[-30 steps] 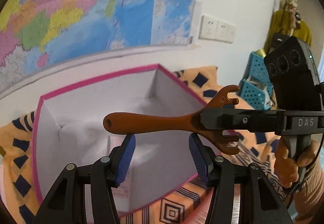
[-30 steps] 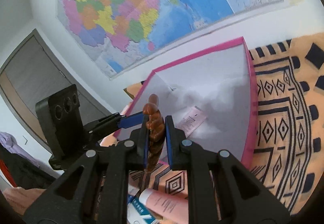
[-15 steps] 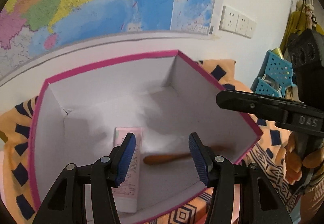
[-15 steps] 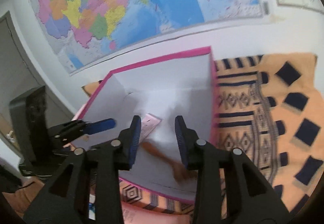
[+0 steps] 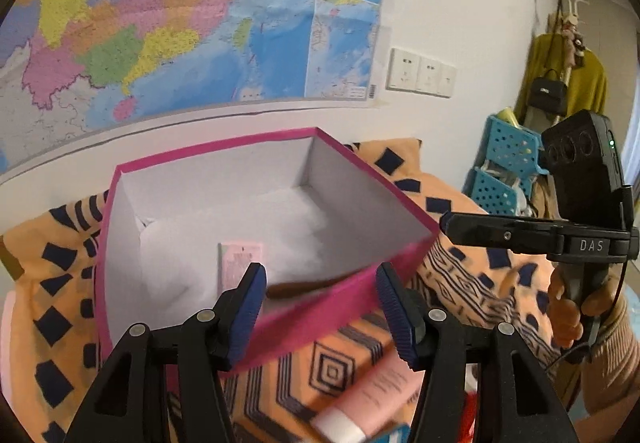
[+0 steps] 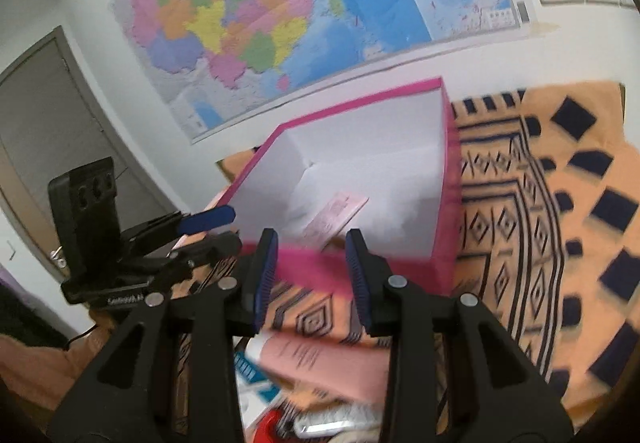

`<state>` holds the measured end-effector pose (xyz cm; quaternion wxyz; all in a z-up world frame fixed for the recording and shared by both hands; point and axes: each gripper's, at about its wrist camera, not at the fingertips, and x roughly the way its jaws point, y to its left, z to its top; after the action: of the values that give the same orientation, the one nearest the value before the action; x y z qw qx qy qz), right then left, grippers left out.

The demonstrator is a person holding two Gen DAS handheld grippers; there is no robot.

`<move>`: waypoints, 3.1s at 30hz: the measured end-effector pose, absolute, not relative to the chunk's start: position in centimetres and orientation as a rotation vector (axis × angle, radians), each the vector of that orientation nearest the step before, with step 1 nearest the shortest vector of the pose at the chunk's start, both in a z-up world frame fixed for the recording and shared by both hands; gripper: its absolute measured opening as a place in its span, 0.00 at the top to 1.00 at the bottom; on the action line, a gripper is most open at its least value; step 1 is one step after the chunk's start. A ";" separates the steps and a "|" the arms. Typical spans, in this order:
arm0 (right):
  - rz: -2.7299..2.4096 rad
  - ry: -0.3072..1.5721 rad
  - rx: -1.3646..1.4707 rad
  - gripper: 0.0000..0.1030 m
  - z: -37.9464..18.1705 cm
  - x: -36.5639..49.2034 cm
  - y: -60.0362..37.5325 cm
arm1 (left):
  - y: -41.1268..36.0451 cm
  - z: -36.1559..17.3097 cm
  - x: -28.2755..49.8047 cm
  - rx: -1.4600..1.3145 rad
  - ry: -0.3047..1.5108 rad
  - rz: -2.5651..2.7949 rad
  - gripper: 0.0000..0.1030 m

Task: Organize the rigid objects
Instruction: 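Move the left gripper down to the red spray trigger head, then close the left gripper on the red trigger head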

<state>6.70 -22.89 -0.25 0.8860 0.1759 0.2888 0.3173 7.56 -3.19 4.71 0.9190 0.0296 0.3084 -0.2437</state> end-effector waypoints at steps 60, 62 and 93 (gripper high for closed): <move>0.562 0.728 0.785 0.93 -13.4 -1.7 -23.8 | -9.3 -4.6 -2.1 0.183 0.835 -0.805 0.43; 0.592 0.722 0.773 0.94 -13.1 -1.8 -23.7 | -9.3 -4.5 -1.8 0.185 0.827 -0.795 0.43; 0.529 0.783 0.689 0.55 -12.5 -1.3 -24.9 | -13.0 -6.8 -0.8 0.347 0.870 -0.737 0.76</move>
<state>-1.34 -24.91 -12.47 0.8339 0.3250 0.3697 0.2496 -0.81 -13.02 -6.81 0.8278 0.1632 0.4095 -0.3470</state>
